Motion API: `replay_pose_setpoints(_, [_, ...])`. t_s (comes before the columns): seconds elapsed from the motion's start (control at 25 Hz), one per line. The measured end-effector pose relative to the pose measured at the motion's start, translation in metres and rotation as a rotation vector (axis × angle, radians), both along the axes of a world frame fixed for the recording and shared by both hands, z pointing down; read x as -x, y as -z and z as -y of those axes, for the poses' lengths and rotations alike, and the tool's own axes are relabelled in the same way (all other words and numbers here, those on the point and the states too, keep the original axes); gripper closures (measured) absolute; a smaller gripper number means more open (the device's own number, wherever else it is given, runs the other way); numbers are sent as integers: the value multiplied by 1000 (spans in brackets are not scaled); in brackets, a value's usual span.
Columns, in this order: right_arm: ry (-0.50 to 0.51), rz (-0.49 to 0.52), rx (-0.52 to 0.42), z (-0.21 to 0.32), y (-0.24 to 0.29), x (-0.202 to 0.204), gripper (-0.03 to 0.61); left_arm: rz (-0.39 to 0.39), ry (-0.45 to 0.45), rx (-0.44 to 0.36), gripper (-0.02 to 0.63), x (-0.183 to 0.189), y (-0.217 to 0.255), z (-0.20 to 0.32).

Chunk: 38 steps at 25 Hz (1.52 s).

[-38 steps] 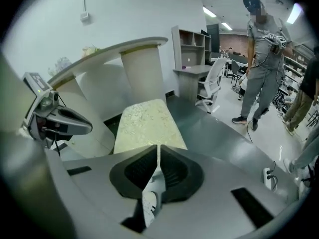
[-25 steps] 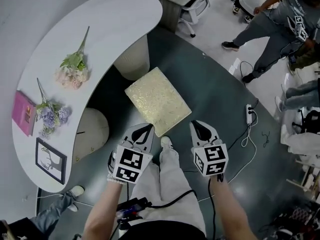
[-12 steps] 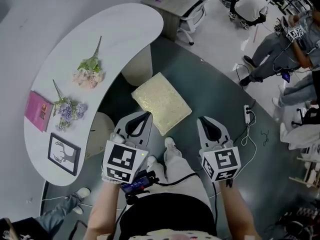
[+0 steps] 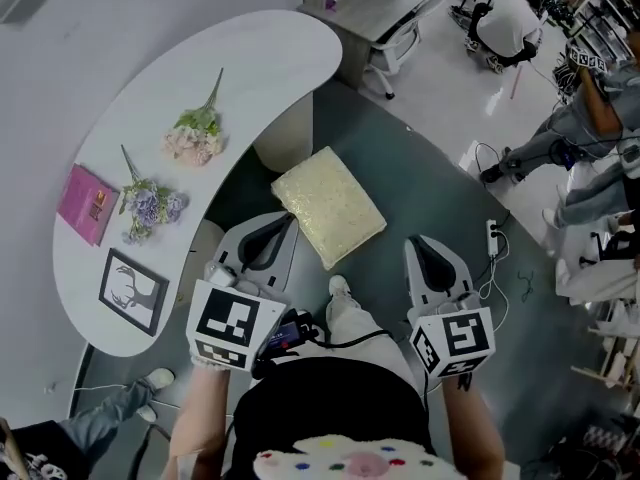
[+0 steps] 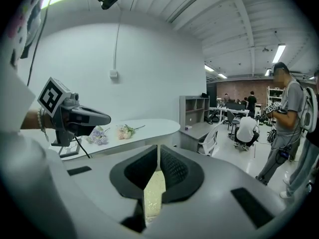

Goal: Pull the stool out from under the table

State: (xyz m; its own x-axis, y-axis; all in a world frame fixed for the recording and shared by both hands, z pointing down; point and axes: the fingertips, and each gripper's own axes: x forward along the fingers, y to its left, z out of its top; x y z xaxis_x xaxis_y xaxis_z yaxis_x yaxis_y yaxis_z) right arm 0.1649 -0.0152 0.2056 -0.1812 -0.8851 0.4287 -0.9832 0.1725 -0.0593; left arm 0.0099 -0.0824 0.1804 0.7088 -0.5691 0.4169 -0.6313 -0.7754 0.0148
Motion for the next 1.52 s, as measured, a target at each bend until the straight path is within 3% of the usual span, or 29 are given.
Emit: replay_pose_setpoints(1.52, [64, 7, -22, -9, 18, 27, 534, -9, 30, -28, 597, 16, 16, -24])
